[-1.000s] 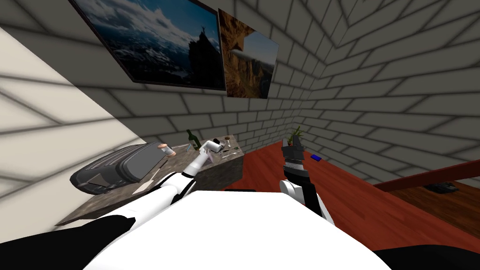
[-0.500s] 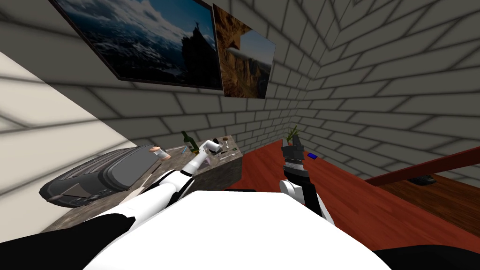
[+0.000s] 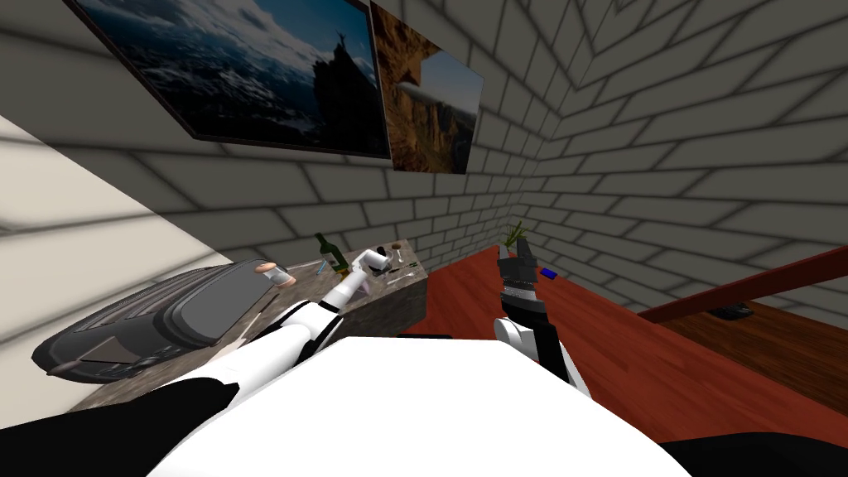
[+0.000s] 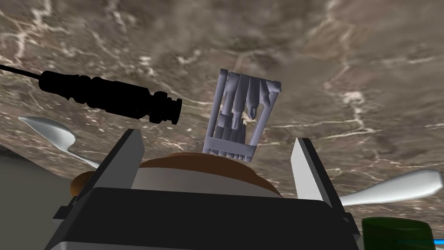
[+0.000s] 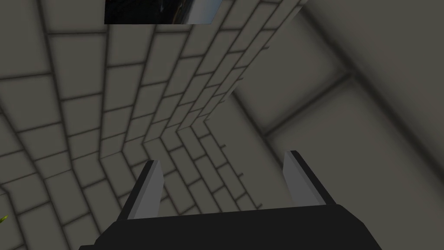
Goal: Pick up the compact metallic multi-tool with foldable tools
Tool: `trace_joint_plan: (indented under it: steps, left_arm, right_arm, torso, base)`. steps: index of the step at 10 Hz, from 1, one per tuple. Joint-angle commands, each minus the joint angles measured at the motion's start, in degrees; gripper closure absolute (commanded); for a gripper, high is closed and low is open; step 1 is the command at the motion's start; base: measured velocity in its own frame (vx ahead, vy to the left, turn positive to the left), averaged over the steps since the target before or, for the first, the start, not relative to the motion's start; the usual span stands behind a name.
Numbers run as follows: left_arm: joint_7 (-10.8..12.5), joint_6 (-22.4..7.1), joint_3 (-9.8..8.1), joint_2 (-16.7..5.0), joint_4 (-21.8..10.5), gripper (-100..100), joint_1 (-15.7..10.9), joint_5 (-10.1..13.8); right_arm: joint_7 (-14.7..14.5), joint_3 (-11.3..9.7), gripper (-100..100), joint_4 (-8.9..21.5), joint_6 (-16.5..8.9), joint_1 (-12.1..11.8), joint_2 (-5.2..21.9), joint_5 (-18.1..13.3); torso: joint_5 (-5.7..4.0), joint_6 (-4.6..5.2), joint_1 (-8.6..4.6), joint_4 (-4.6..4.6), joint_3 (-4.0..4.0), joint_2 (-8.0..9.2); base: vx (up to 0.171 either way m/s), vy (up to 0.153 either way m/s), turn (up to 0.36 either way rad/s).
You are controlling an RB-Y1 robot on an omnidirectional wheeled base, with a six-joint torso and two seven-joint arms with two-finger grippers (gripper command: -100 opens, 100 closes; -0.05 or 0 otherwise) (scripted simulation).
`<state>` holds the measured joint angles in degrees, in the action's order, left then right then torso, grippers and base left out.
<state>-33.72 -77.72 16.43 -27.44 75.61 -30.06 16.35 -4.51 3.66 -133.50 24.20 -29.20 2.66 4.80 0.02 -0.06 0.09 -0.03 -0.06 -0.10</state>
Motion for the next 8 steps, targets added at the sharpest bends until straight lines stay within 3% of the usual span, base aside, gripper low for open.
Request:
trace_joint_plan:
  steps: [1, 2, 3, 7, 8]
  left_arm:
    - [0.3, 1.7, 0.19, 0.5, -1.4, -100, 0.5, -0.6]
    - [0.1, 1.0, 0.13, 0.3, -0.9, -100, 0.2, -0.4]
    - [0.2, 1.3, 0.14, 0.4, -1.1, 100, 0.2, -0.4]
    - [0.1, 1.2, 0.15, 0.4, -1.1, 100, 0.2, -0.4]
    - [0.1, 1.2, 0.15, 0.4, -1.1, 0, 0.2, -0.4]
  right_arm:
    - [0.0, 0.0, 0, 0.0, 0.0, 0.0, 0.0, 0.0]
    - [0.0, 0.0, 0, 0.0, 0.0, 0.0, 0.0, 0.0]
    - [0.0, 0.0, 0, 0.0, 0.0, 0.0, 0.0, 0.0]
    - [0.0, 0.0, 0, 0.0, 0.0, 0.0, 0.0, 0.0]
    - [0.0, 0.0, 0, 0.0, 0.0, 0.0, 0.0, 0.0]
  torso:
    - [0.0, 0.0, 0.0, 0.0, 0.0, 0.0]
    - [0.0, 0.0, 0.0, 0.0, -0.01, -0.02]
    - [-0.01, 0.0, -0.04, 0.01, 0.02, 0.04]
    - [-0.01, -0.01, -0.09, 0.02, 0.05, 0.09]
    - [-0.01, -0.01, -0.09, 0.02, 0.05, 0.09]
  base:
    - [0.034, 0.026, -0.031]
    - [0.014, 0.011, -0.007]
    - [0.0, 0.0, 0.0]
    - [0.0, 0.0, 0.0]
    - [0.0, 0.0, 0.0]
